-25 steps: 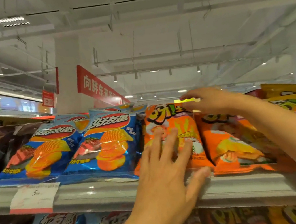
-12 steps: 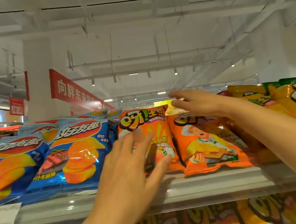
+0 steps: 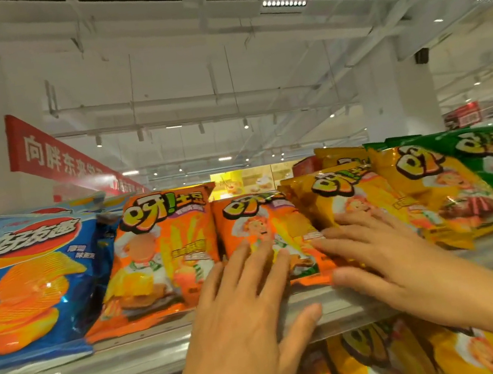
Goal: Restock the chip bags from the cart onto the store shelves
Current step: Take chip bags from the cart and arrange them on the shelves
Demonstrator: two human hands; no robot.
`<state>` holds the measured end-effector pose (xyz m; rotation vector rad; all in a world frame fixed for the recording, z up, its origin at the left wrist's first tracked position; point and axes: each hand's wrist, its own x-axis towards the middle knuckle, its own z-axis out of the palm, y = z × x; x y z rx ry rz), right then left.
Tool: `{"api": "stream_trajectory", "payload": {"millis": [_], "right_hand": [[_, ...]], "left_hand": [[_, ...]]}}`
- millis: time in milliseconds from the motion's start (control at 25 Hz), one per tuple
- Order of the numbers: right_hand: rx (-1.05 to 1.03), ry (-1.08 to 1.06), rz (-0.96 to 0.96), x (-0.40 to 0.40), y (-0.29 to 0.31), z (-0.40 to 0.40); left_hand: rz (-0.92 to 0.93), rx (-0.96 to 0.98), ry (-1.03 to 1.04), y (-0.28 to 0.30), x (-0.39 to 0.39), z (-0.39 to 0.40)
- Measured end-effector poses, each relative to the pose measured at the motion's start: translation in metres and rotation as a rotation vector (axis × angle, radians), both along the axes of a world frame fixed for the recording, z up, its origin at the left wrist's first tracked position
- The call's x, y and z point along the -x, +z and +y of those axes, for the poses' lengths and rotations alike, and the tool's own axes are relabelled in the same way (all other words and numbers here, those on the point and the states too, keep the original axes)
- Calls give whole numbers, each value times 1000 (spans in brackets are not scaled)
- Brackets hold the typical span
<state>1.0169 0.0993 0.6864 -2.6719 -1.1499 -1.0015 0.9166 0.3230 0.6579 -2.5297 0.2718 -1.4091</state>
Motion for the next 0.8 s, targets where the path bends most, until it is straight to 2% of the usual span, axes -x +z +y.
{"api": "stream_trajectory", "payload": {"millis": [120, 240, 400, 520, 640, 800], "right_hand": [[6, 98, 19, -6, -16, -16], [-90, 263, -54, -12, -18, -23], [-22, 403, -139, -28, -11, -38], [-136, 520, -153, -49, -19, -85], [-224, 416, -206, -72, -25, -136], [-97, 246, -231, -92, -23, -182]], "left_hand": [[-23, 101, -6, -7, -6, -9], [-87, 234, 40, 8, -13, -29], [-116, 303, 95, 14, -39, -78], [-157, 312, 41, -7, -58, -125], [-151, 268, 36, -16, -77, -169], [-79, 245, 86, -15, -99, -210]]}}
